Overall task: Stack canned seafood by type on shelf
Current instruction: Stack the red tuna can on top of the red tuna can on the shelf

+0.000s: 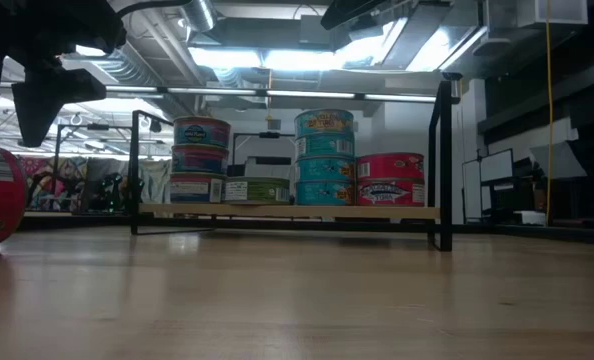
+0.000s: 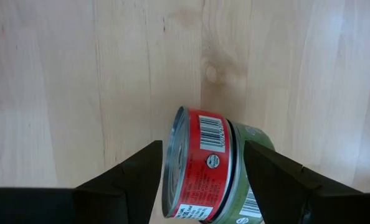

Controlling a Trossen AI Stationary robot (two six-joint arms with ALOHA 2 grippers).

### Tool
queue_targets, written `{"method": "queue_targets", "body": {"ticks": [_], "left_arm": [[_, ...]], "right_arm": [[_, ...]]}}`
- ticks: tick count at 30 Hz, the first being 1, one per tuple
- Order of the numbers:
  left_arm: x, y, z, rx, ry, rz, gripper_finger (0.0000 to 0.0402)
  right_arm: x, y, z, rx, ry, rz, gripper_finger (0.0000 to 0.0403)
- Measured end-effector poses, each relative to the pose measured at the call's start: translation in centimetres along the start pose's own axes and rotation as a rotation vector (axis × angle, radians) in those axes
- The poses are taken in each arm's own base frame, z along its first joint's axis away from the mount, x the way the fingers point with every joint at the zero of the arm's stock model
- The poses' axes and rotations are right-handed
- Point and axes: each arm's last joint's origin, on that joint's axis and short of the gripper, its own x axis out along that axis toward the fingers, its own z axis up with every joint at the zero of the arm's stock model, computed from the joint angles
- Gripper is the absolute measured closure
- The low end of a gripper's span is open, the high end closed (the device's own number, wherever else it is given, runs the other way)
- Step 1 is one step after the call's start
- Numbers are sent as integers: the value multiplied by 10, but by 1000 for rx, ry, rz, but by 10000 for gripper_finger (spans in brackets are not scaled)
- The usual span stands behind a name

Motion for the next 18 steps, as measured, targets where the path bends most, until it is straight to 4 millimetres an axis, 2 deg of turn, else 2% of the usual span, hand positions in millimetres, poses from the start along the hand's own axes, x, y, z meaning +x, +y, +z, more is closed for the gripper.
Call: {"method": "queue_targets", "body": {"ticks": [5,18], "left_arm": [[2,0,2,0,-5,11,180],[28,-3,11,58,96,55,180]], "right_arm": [[0,0,0,-3,0,0,132],[0,0,0,-3,-1,0,132]]}}
